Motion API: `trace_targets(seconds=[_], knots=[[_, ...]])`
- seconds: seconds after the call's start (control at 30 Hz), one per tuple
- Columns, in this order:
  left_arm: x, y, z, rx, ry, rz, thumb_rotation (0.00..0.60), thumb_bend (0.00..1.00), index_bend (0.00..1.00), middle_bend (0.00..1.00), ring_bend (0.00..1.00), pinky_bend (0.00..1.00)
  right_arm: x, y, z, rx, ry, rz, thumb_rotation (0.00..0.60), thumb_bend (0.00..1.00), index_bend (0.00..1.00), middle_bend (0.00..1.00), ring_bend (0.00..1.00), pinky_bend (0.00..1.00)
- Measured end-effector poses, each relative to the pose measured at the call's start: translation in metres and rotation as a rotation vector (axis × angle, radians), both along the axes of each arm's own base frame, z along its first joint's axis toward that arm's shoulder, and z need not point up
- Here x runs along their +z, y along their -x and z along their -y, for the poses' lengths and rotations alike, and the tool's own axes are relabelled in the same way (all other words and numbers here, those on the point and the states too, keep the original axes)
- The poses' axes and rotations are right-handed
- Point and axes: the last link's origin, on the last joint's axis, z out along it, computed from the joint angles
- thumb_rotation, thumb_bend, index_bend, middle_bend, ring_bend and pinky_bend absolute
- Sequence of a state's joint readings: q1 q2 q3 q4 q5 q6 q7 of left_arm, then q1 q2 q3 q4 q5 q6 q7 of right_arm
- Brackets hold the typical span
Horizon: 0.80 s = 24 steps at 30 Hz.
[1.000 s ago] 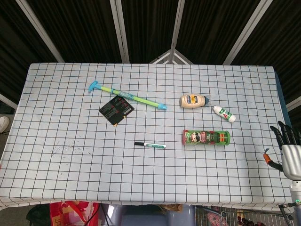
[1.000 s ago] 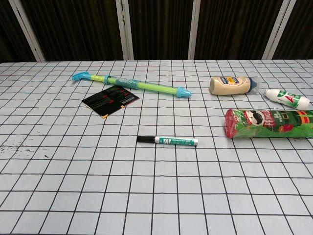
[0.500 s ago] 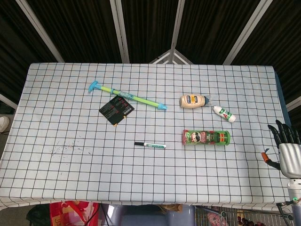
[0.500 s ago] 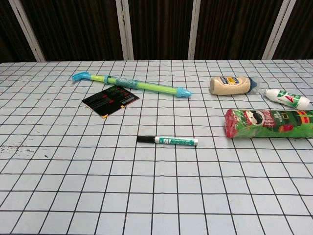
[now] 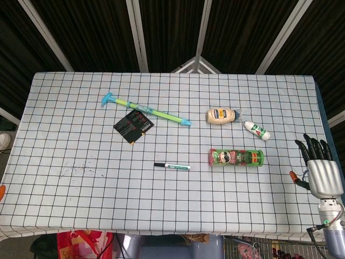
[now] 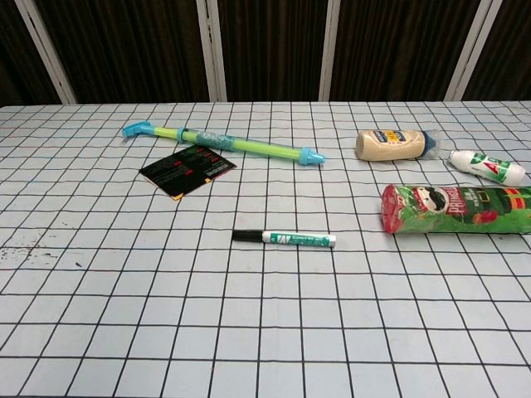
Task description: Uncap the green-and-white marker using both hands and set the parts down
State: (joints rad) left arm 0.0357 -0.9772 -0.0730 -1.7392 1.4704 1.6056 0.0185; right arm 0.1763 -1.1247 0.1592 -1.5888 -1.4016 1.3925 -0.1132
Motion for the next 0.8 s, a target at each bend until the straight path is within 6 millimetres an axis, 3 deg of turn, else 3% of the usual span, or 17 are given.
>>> trace_targets(seconds=[0.27,0.4,0.6,0.8], knots=[[0.008,-0.005,0.001,0.001,-0.018,-0.005,0.600,0.48,0.07,0.00,0.00,0.01,-0.005,-0.017,0.011,-0.005,-0.007,-0.011,0.600,0.26,0.17,0.04,0.08,0.00],[0.006,-0.005,0.001,0.001,-0.013,0.008,0.600,0.48,0.07,0.00,0.00,0.01,-0.018,-0.032,0.018,-0.005,-0.045,0.012,0.600,0.26,0.21,0.04,0.08,0.00],[-0.003,-0.005,-0.001,-0.007,0.008,-0.004,0.600,0.48,0.07,0.00,0.00,0.01,-0.057,-0.068,0.032,0.027,-0.144,0.030,0.600,0.26,0.23,0.04,0.08,0.00],[-0.004,-0.004,-0.005,0.000,0.011,-0.019,0.600,0.48,0.07,0.00,0.00,0.01,-0.111,-0.119,0.048,0.055,-0.225,0.056,0.600,0.26,0.25,0.04,0.08,0.00]])
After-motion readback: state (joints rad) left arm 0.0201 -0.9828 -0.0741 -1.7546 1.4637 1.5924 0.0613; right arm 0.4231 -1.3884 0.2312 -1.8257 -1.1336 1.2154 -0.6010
